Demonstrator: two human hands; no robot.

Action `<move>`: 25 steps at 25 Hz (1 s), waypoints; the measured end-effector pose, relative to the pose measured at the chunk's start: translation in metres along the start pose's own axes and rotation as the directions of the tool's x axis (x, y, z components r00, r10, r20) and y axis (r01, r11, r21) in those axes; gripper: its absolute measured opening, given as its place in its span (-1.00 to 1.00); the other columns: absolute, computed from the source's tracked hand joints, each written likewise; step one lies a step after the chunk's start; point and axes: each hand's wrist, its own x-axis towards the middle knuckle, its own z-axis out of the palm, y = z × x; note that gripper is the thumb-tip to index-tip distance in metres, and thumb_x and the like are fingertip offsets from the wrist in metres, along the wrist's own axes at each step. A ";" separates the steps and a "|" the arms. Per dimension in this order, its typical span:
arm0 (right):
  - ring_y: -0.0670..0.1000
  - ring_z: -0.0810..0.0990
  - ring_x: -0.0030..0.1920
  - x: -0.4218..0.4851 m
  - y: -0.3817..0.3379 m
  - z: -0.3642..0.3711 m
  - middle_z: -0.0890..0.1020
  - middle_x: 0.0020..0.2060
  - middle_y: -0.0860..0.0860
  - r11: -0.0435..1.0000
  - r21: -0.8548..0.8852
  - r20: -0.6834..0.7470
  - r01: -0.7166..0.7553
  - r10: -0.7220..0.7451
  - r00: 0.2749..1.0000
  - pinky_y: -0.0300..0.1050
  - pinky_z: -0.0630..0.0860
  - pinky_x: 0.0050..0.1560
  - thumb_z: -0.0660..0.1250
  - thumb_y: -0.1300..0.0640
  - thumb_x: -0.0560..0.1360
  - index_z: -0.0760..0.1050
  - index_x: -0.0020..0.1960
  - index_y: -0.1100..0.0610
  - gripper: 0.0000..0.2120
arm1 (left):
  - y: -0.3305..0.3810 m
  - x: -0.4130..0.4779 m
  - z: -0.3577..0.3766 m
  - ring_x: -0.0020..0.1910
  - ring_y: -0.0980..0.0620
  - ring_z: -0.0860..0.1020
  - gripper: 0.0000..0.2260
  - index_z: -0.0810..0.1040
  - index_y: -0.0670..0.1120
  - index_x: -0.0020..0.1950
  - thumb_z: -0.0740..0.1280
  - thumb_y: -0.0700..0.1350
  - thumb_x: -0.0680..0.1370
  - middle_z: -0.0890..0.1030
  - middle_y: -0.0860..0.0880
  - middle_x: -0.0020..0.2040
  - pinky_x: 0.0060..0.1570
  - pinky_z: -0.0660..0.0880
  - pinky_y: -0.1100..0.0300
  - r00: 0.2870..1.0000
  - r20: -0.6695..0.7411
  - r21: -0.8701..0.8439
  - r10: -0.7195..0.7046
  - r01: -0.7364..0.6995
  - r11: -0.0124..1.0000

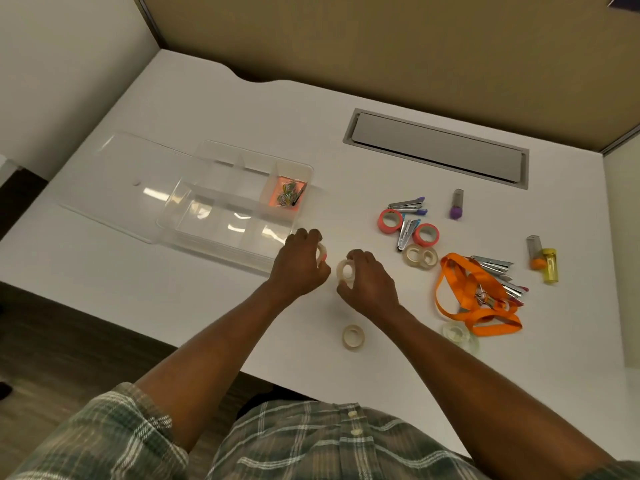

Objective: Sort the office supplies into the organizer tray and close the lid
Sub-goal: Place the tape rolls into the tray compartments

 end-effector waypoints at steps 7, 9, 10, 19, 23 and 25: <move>0.14 0.53 0.21 0.051 -0.077 0.006 0.56 0.27 0.02 0.990 0.066 -0.120 0.124 -0.115 0.986 0.03 0.51 0.09 0.43 0.03 0.48 0.37 0.40 0.05 -0.47 | -0.073 0.027 -0.042 0.05 -0.15 0.57 -0.55 0.50 -0.13 0.26 0.48 -0.03 0.43 0.56 -0.17 0.13 0.04 0.54 0.00 0.994 -0.098 0.176 -0.038 0.055 0.983; 0.15 0.51 0.23 0.063 -0.097 0.014 0.56 0.29 0.04 0.987 0.029 -0.116 0.160 -0.155 0.981 0.06 0.51 0.10 0.42 0.05 0.50 0.38 0.43 0.05 -0.47 | -0.094 0.029 -0.047 0.03 -0.15 0.58 -0.54 0.50 -0.10 0.27 0.48 0.00 0.42 0.58 -0.14 0.10 0.01 0.53 0.00 0.998 -0.055 0.237 -0.039 0.051 0.970; 0.16 0.50 0.25 0.068 -0.104 0.017 0.56 0.31 0.04 0.985 0.003 -0.105 0.175 -0.174 0.979 0.07 0.51 0.11 0.42 0.07 0.51 0.38 0.45 0.05 -0.47 | -0.101 0.029 -0.048 0.03 -0.15 0.58 -0.52 0.49 -0.09 0.28 0.49 0.01 0.41 0.59 -0.13 0.09 0.00 0.52 0.00 0.999 -0.037 0.260 -0.033 0.042 0.965; 0.16 0.45 0.24 0.094 -0.133 0.040 0.56 0.26 0.08 0.958 -0.175 0.038 0.228 -0.225 0.974 0.06 0.52 0.08 0.33 0.15 0.55 0.38 0.47 0.04 -0.51 | -0.124 0.038 -0.042 0.15 -0.16 0.53 -0.36 0.38 -0.06 0.38 0.51 0.06 0.38 0.59 -0.10 0.19 0.09 0.45 -0.03 0.996 0.088 0.327 0.023 -0.050 0.944; 0.11 0.43 0.32 0.094 -0.125 0.032 0.51 0.34 0.05 0.984 -0.037 0.011 0.175 -0.175 0.984 0.06 0.51 0.19 0.38 0.08 0.55 0.43 0.42 0.02 -0.55 | -0.117 0.040 -0.045 0.14 -0.16 0.51 -0.47 0.38 -0.09 0.39 0.41 -0.04 0.45 0.55 -0.15 0.17 0.06 0.45 -0.01 0.996 0.069 0.276 0.062 -0.078 0.958; 0.09 0.45 0.32 0.089 -0.114 0.024 0.52 0.33 0.04 0.989 0.022 -0.031 0.148 -0.147 0.989 0.06 0.51 0.22 0.38 0.04 0.55 0.47 0.39 0.03 -0.58 | -0.107 0.041 -0.048 0.11 -0.16 0.51 -0.50 0.40 -0.12 0.38 0.38 -0.05 0.47 0.54 -0.16 0.16 0.03 0.46 0.00 0.994 0.045 0.248 0.095 -0.103 0.963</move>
